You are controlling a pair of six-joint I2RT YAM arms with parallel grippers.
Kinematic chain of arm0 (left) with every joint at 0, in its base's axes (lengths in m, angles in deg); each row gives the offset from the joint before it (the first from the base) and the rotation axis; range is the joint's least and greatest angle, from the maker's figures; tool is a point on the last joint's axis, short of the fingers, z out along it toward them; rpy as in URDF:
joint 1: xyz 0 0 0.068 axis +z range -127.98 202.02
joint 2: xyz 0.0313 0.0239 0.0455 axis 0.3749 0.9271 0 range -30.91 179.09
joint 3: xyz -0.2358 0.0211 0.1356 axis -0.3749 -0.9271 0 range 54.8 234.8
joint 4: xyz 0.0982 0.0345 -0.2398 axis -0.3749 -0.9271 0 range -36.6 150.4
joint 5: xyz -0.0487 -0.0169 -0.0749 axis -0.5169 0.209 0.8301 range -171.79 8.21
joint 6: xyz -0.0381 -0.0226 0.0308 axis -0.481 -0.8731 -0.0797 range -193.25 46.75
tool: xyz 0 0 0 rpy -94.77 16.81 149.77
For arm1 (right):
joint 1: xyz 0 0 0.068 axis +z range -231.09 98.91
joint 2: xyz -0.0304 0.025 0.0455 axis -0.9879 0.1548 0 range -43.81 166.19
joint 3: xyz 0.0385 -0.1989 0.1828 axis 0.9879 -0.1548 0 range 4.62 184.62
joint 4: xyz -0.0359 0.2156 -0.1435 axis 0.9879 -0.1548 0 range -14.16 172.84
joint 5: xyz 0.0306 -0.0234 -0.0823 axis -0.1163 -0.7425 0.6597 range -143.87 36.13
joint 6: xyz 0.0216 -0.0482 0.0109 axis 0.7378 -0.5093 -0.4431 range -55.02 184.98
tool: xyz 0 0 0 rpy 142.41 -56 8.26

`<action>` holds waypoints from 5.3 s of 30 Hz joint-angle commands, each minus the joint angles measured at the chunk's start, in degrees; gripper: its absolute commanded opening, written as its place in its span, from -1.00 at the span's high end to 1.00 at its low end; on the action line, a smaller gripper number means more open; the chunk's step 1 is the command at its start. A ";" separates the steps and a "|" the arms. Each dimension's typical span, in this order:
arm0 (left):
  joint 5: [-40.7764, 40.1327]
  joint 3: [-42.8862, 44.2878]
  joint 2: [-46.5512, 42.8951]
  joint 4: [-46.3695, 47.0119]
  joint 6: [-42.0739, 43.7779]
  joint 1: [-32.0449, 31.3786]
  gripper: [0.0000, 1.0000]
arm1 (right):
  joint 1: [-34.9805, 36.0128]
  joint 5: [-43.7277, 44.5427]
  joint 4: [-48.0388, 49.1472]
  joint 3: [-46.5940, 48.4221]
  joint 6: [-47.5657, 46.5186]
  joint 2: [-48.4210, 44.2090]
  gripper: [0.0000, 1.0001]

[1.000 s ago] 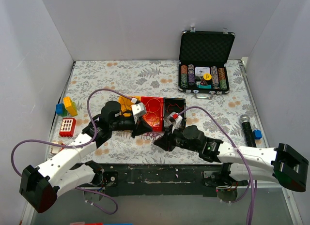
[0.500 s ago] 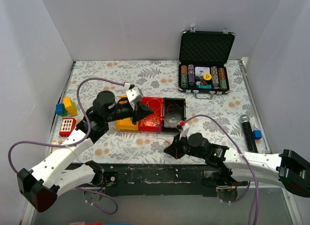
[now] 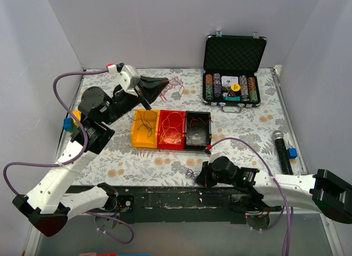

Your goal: Untangle the cables

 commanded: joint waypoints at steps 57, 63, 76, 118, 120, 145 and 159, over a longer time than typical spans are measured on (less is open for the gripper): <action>-6.26 -12.66 1.06 -13.03 0.56 -0.33 -0.96 | 0.23 -2.31 -13.63 38.54 -19.44 -4.47 0.97; -4.84 -16.26 -7.64 -16.20 0.74 2.76 -0.96 | 0.05 -5.73 -13.89 52.77 -23.66 6.00 0.97; -30.86 -17.24 -10.56 -14.71 -9.54 7.76 -0.96 | -2.32 -12.33 -16.09 72.21 -24.99 21.39 0.97; 11.32 -27.52 -9.95 -10.76 12.42 19.64 -0.51 | -15.77 -30.97 -2.39 74.51 -12.52 30.45 0.97; 13.16 -26.99 -8.54 -9.79 13.13 19.55 -0.21 | -16.56 -31.23 -0.98 73.64 -11.64 30.27 0.97; -6.95 -20.14 -1.59 -7.41 11.81 19.55 0.42 | -21.75 -33.78 1.92 72.39 -10.14 41.24 0.97; -14.42 -18.21 -2.21 -5.31 7.87 19.90 -0.62 | -19.82 -36.24 -0.43 86.36 -9.25 58.47 0.97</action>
